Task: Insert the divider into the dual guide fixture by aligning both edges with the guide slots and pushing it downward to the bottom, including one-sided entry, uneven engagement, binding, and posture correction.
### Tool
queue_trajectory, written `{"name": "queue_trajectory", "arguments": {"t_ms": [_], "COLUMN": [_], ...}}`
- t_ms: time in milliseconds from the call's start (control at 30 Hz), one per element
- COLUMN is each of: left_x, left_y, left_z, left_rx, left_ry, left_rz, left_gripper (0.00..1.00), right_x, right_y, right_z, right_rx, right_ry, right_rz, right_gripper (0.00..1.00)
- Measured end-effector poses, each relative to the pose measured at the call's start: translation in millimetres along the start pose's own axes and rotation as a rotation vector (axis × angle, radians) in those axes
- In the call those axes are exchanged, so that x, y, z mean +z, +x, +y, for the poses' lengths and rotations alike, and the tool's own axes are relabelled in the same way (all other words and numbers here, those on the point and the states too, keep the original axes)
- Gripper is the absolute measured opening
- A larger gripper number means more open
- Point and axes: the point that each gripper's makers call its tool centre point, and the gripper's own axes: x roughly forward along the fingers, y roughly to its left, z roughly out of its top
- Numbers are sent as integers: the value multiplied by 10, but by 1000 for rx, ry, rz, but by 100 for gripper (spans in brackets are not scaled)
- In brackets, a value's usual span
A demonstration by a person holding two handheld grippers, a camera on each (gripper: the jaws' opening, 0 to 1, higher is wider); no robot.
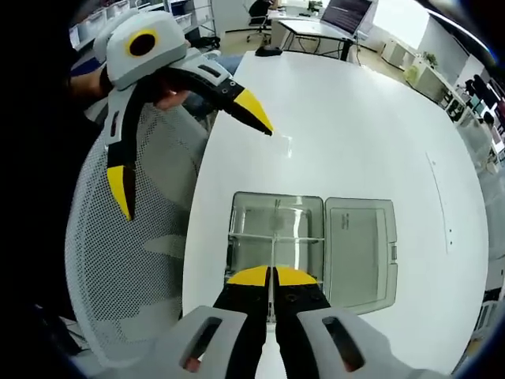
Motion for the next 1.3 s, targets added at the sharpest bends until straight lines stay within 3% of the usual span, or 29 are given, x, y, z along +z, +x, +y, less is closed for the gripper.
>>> {"name": "queue_trajectory", "arguments": {"t_ms": [1300], "left_x": [-10], "left_y": [-4], "left_z": [-12], "left_rx": [-13], "left_ry": [-2], "left_rz": [15], "left_gripper": [91], "right_x": [-80], "right_y": [138], "right_z": [-38], "right_rx": [3], "right_ry": [14], "right_rz": [7], "right_gripper": [0]}}
